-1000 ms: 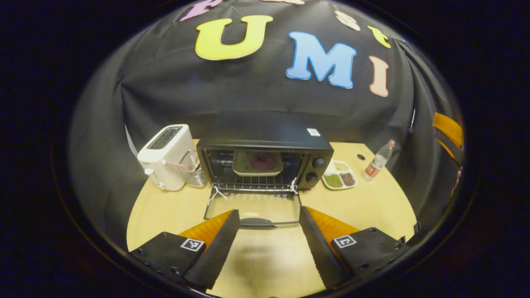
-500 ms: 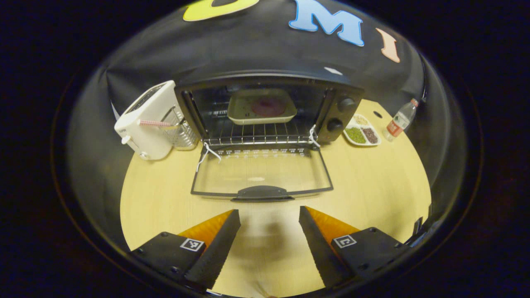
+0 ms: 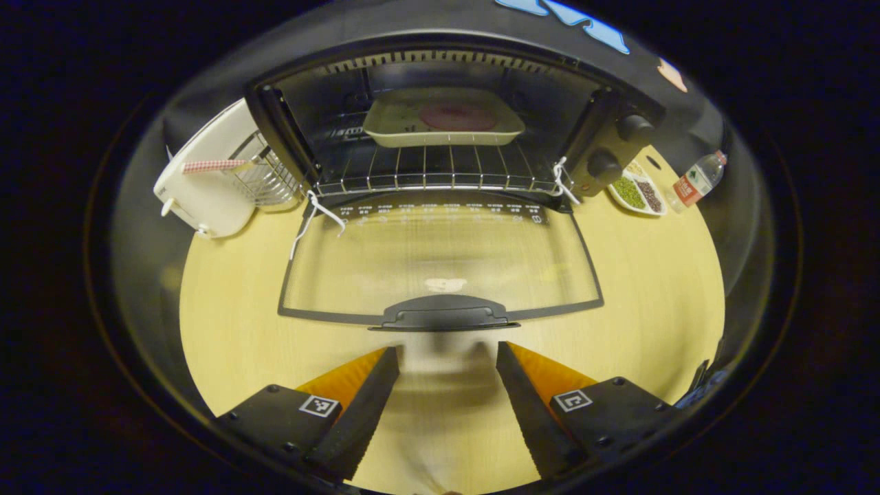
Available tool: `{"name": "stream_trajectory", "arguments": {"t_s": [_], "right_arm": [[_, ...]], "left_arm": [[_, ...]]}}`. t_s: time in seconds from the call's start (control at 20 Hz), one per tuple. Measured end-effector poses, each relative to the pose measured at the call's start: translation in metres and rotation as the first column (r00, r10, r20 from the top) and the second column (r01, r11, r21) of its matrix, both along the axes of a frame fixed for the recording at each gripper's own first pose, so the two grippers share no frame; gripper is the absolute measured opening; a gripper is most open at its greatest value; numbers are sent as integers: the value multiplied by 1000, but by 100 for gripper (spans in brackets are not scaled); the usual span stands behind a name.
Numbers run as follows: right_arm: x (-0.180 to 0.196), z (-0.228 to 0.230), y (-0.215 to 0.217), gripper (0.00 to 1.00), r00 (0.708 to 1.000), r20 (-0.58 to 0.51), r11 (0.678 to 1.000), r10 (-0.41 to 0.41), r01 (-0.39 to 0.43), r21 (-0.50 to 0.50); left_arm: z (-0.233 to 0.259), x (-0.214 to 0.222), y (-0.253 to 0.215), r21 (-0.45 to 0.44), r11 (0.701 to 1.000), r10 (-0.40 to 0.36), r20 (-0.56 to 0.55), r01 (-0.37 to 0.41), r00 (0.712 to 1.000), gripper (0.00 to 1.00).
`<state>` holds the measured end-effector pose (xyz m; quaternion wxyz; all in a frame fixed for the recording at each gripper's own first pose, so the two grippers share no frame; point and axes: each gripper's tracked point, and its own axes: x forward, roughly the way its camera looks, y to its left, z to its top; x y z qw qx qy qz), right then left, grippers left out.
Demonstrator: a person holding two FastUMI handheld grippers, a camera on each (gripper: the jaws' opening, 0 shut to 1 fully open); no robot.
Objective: Open the electric oven with the left hand, put the food in, and close the electric oven.
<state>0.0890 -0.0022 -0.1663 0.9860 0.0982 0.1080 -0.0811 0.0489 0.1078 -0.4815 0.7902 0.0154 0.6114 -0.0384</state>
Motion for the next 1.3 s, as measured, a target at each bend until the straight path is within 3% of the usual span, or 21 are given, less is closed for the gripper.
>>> {"name": "stream_trajectory", "arguments": {"t_s": [0.2,0.45,0.55,0.65,1.3], "right_arm": [[1,-3,0,100,1000,-10,1000,-6,6,12],[0,-10,2,100,1000,-28,1000,-8,8,24],[-1,-10,2,100,1000,-30,1000,-8,9,25],[-1,-7,4,100,1000,-22,1000,-5,6,22],[-7,2,18,100,1000,7,999,30,-30,30]], "left_arm": [[-13,6,4,2,1000,14,-29,-14,999,97],[-22,11,4,25,999,-28,-40,29,999,100],[-21,11,3,18,1000,-23,-44,23,999,97],[-17,11,4,19,999,-31,-28,31,999,100],[33,12,1,-6,1000,-19,107,20,994,97]]}}
